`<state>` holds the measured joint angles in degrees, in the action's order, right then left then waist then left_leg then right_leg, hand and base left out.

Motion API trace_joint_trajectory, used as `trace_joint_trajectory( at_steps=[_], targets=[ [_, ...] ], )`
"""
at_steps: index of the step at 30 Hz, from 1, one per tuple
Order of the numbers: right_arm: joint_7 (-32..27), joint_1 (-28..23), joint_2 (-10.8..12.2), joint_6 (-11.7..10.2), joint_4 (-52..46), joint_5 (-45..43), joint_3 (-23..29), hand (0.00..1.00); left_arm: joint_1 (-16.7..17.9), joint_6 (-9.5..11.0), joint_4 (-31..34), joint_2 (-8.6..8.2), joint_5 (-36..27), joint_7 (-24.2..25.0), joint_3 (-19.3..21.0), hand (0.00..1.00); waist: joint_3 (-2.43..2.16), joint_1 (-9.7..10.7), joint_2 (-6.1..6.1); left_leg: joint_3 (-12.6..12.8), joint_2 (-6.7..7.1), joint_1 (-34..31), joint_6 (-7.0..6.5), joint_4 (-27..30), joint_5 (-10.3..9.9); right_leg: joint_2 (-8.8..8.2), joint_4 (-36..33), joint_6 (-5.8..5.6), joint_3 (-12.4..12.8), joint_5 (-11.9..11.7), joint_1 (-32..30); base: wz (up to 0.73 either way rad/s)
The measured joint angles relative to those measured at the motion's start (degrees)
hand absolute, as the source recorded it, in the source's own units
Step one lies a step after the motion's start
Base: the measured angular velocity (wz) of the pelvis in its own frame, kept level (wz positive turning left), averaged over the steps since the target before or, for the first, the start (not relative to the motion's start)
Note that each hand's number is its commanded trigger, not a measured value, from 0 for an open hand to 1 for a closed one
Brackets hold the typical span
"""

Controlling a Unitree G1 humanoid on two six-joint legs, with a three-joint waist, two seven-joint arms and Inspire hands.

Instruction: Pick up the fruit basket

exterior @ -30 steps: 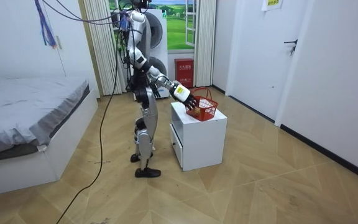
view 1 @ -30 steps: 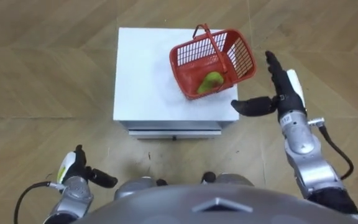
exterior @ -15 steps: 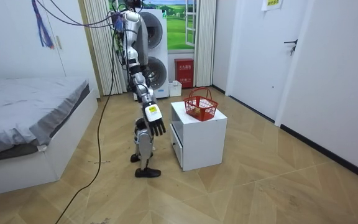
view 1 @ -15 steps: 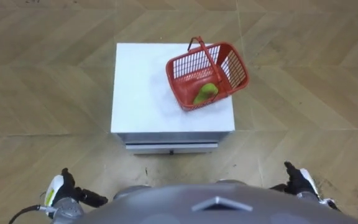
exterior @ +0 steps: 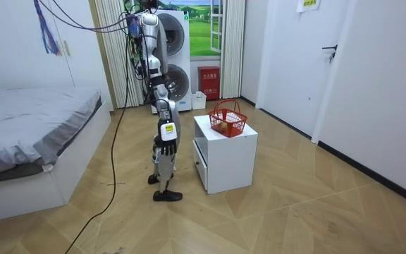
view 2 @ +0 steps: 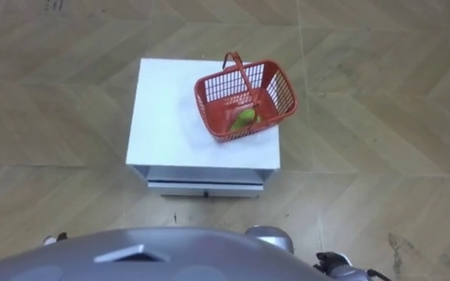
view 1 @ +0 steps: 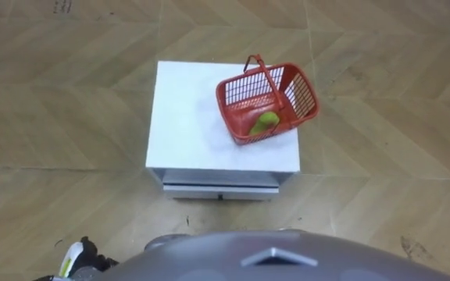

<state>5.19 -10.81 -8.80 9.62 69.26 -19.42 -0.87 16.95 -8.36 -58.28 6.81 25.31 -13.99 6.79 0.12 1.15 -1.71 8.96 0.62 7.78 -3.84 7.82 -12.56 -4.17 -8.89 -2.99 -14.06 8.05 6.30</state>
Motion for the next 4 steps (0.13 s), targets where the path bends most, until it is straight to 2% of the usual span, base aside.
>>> trace_joint_trajectory(
  at_steps=[4],
  targets=[
    [1.96,0.27,0.16,0.78,0.09,-0.4,-0.05,0.0,0.07,-0.68,-0.3,-0.68,0.25,1.29,0.38,0.0,0.02,-0.23,-0.04,-0.2,0.02,0.65,0.04,-0.15,-0.02,0.0,0.04,-0.12,-0.24,0.24,0.56,0.03]
  ],
)
